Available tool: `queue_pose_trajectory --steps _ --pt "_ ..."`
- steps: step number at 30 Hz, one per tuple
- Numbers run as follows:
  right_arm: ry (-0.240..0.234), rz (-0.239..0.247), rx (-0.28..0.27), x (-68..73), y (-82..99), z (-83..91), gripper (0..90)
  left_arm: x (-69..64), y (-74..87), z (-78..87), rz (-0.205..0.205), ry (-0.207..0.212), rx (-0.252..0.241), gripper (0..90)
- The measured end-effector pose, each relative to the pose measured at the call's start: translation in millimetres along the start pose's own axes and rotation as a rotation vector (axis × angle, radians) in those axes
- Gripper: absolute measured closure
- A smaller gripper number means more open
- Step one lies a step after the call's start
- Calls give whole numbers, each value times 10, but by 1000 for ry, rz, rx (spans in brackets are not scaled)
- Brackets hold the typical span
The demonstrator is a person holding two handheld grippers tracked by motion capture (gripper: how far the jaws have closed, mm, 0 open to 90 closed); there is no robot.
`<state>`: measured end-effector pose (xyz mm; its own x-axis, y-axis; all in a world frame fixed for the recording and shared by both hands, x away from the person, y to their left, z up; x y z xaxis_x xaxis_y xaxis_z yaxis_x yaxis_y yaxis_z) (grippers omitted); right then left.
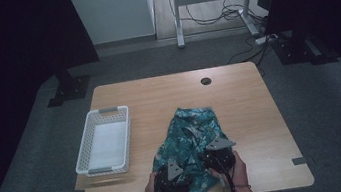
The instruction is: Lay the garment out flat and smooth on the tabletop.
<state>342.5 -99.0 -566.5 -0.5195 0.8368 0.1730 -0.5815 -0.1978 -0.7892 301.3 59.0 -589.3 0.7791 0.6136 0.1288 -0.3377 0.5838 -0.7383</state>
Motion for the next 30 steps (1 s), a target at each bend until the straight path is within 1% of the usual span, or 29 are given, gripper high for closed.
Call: queue_pose_trajectory --steps 1,4,6,7,14,20,25,30 --pt "0 0 0 0 0 0 707 0 1 0 0 0 -1 376" --pt "-9 -5 -8 -17 1 8 824 0 2 -1 0 0 -3 376" --pt "-9 -1 -18 -24 -3 25 873 0 2 -1 0 0 -5 376" --pt "-9 -2 -26 -26 -6 34 883 0 3 -2 0 -1 -6 376" --pt "-4 2 -64 -68 -34 151 891 -1 4 0 0 -1 -6 376" --pt "-8 -9 -84 -160 -64 301 890 -1 4 -1 1 -2 -6 376" --pt "10 -28 -103 -293 -62 428 891 -3 3 -1 2 -4 -5 376" --pt "19 -62 -117 -439 -66 519 892 -4 3 -1 3 -5 -5 376"
Point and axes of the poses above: each handheld gripper's, and its own axes: z roughly backward along the jaws, y roughly out of its underside, x roughly to its left, the point moved 5 cm from there along -z, roughly forward along the jaws, and after that the axes turned 8 degrees about -z, right-handed, at the moved point
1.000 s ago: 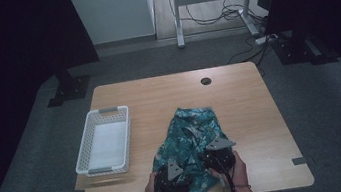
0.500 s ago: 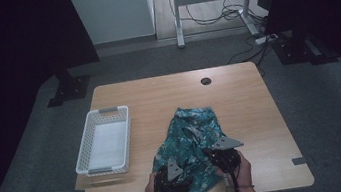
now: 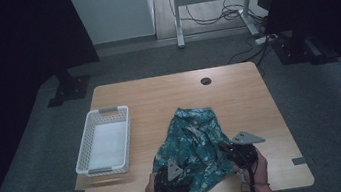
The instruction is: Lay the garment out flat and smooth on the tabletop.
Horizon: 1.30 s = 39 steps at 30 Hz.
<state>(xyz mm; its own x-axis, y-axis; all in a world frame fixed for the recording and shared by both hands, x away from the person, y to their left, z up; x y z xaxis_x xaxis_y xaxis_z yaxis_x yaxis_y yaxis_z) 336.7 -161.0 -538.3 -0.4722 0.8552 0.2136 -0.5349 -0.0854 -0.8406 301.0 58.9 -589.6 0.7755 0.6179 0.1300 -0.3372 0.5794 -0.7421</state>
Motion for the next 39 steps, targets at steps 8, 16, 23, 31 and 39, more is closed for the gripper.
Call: queue_pose_trajectory --steps 8,16,23,31,39 --pt "42 -43 -19 -284 -54 145 892 2 5 6 1 1 1 376" --pt "95 -44 -12 -506 -81 251 893 11 13 18 0 2 6 376" --pt "247 -44 25 -937 -116 352 820 16 16 22 2 2 8 376" --pt "235 -77 12 -895 42 350 717 16 16 22 2 0 9 376" --pt "121 -82 65 -571 308 209 688 16 16 23 2 0 9 376"
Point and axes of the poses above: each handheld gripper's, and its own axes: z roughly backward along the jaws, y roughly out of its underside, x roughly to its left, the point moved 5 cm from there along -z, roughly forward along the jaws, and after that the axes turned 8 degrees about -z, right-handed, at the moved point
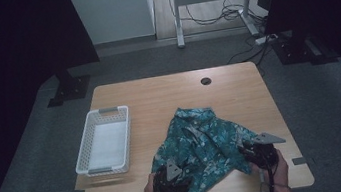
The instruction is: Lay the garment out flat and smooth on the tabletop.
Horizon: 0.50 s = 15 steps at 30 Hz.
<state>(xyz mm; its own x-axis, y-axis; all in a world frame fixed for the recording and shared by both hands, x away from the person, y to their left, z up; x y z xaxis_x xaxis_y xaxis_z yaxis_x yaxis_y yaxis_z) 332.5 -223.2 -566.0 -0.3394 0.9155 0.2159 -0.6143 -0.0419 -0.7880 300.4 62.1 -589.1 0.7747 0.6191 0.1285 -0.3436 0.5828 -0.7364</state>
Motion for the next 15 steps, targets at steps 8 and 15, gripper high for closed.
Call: queue_pose_trajectory --steps 8,15 --pt "-42 4 58 146 211 -71 634 0 0 0 0 0 0 376" --pt "-21 -12 99 112 266 -79 621 2 0 2 0 1 2 376"
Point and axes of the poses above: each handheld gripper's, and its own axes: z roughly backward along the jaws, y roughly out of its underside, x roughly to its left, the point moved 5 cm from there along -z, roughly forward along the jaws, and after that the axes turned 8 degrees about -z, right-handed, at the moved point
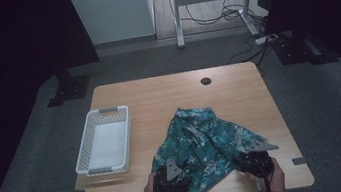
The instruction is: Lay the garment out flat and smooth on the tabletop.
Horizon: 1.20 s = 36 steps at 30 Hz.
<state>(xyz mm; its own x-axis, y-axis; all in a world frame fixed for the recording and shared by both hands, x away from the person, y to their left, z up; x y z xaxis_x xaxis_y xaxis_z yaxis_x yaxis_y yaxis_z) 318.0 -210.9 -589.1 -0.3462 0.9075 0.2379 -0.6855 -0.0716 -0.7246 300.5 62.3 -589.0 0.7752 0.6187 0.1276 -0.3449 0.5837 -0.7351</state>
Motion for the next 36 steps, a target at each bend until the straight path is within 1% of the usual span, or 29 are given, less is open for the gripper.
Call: queue_pose_trajectory --steps 2,5,6,8,13,16,19,22,23,28,32,36 --pt "6 -13 0 -43 -12 5 620 0 0 1 0 0 0 376" --pt "-2 -36 -6 -120 -35 3 622 2 0 2 1 0 2 375" --pt "5 -37 -4 -144 -43 4 622 2 1 3 1 0 3 375" --pt "11 -25 -3 -189 -63 1 622 5 3 6 0 1 4 375" --pt "27 -28 3 -328 -144 -27 622 19 10 15 3 2 8 375" --pt "49 -9 13 -419 -213 -60 621 38 18 24 7 3 9 374" --pt "41 -14 15 -504 -279 -100 622 49 26 31 10 0 9 374" --pt "30 -28 12 -579 -345 -145 624 54 33 38 11 0 9 374" --pt "31 -23 13 -601 -368 -161 624 57 35 40 11 -1 10 374" --pt "33 -20 23 -655 -437 -207 621 67 47 53 15 -3 11 371" --pt "23 -28 4 -677 -433 -211 622 72 53 62 19 -3 14 368" --pt "18 -44 -9 -735 -456 -225 626 71 64 77 22 -2 16 367"
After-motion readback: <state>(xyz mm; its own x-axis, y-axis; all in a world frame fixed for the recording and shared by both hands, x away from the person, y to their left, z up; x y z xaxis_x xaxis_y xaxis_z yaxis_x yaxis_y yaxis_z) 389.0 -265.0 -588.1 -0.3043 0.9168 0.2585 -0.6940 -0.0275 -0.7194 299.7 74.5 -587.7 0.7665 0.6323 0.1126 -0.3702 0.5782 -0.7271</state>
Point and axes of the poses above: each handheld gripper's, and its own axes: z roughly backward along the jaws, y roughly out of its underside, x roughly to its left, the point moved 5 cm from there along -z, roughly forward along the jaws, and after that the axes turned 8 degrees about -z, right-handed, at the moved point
